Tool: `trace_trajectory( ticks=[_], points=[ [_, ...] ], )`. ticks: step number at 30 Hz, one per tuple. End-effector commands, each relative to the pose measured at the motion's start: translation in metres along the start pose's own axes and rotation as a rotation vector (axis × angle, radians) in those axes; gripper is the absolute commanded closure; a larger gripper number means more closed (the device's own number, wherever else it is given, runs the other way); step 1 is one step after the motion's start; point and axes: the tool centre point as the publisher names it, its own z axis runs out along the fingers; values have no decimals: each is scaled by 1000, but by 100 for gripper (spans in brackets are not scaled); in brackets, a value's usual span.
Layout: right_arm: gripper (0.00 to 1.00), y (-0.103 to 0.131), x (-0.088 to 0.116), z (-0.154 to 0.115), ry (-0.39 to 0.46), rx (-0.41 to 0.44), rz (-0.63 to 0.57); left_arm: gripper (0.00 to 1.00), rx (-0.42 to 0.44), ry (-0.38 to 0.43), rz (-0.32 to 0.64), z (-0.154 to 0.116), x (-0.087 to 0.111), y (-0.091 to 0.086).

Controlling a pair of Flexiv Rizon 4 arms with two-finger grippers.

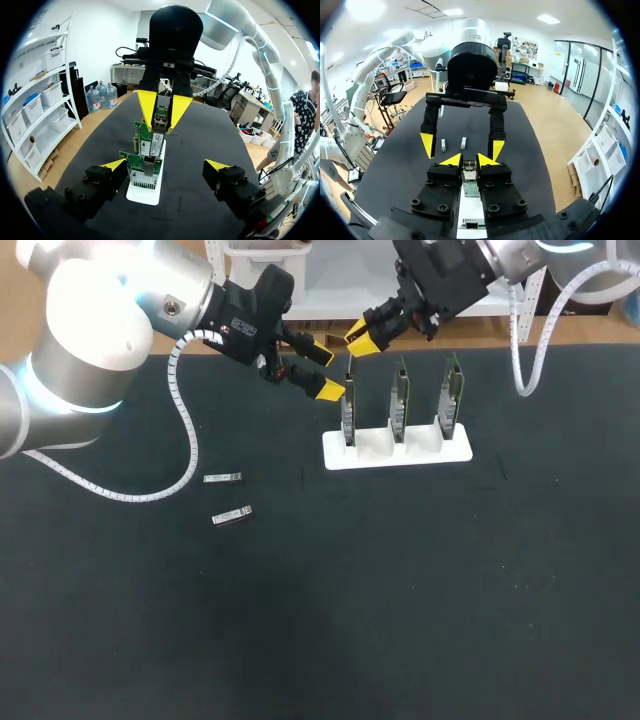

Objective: Pick up the optical module with the left hand, and insert it into the network port with the right hand.

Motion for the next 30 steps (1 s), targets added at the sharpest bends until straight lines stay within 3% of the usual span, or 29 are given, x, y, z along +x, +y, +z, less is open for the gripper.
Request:
trace_trajectory(
  ticks=[1, 30],
  points=[
    [100, 2, -1, -1, -7, 5, 0, 0, 1, 9, -4, 1, -2, 2],
    [100, -1, 3, 4, 17, 18, -16, 0, 1, 9, -4, 1, -2, 2]
  ],
)
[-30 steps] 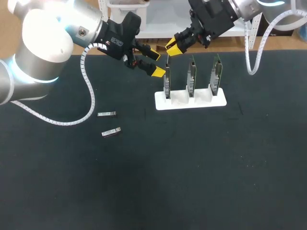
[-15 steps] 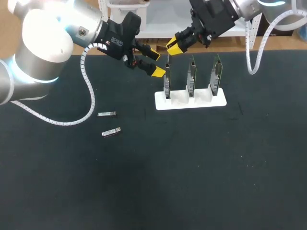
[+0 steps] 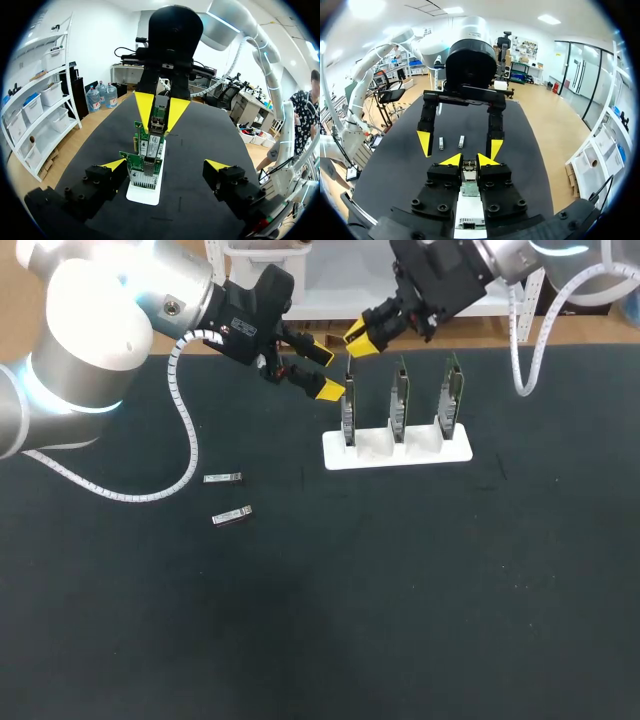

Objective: Pick up the optical module with the left hand, and insert it into the network port with the right hand.

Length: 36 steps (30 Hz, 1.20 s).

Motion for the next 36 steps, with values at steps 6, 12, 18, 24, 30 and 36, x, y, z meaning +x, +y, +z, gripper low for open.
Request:
trace_trajectory(
  ticks=[6, 12, 18, 24, 30, 36],
  points=[
    [100, 0, 1, 3, 4, 10, -7, 0, 1, 9, -4, 1, -2, 2],
    [100, -3, 0, 4, 4, 14, -4, 0, 1, 9, -4, 1, -2, 2],
    [100, -5, 0, 7, 7, 13, -8, 0, 1, 9, -4, 1, -2, 2],
    [100, -7, 1, 7, 9, 14, -9, 0, 1, 9, -4, 1, -2, 2],
    [100, -9, 1, 5, 10, 13, -9, 0, 1, 9, -4, 1, -2, 2],
    [100, -6, 3, 5, 14, 4, -11, 0, 1, 9, -4, 1, -2, 2]
  ],
)
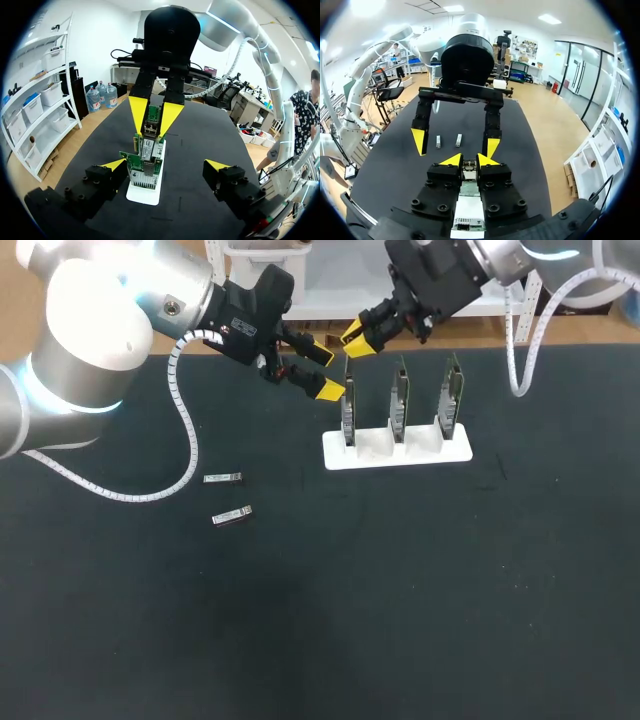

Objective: Pick up the optical module with the left hand, and insert it into the network port with the right hand.

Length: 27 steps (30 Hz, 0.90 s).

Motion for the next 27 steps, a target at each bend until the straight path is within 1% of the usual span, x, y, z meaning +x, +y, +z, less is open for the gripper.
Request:
trace_trajectory(
  ticks=[1, 11, 19, 27],
  points=[
    [100, 0, 1, 1, -1, -9, -1, 0, 1, 9, -4, 1, -2, 2],
    [100, 4, 1, 0, 1, -26, -7, 0, 1, 9, -4, 1, -2, 2],
    [100, 3, 3, 1, 8, -29, -8, 0, 1, 9, -4, 1, -2, 2],
    [100, 3, 3, 5, 22, -49, -15, 0, 1, 9, -4, 1, -2, 2]
  ],
)
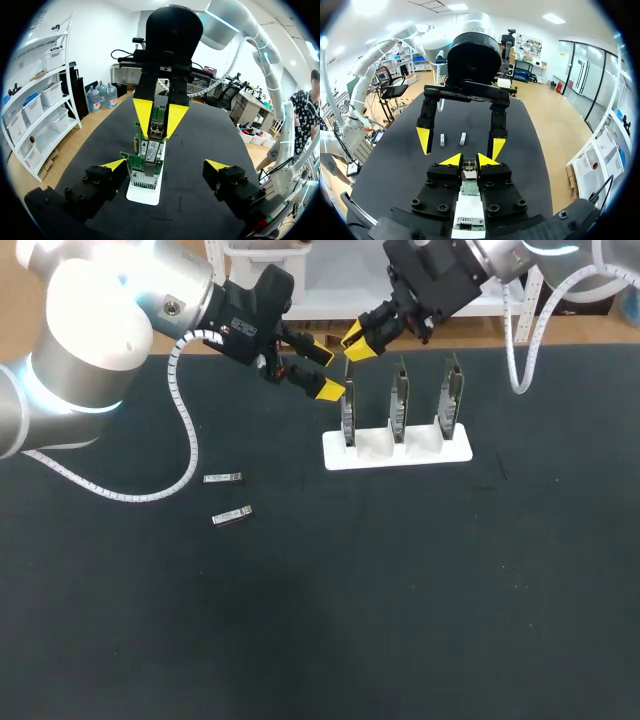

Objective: Pick up the optical module with the left hand, and insert it into the network port with the right hand.

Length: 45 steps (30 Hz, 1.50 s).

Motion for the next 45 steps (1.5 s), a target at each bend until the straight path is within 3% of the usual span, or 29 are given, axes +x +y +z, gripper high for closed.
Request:
trace_trajectory(
  ticks=[1, 20, 45],
  points=[
    [100, -3, 3, 4, 7, -15, -1, 0, 1, 9, -4, 1, -2, 2],
    [100, -1, -7, -1, -21, -17, -14, 0, 1, 9, -4, 1, -2, 2],
    [100, 0, 0, 2, 0, -10, -28, 0, 1, 9, -4, 1, -2, 2]
  ],
)
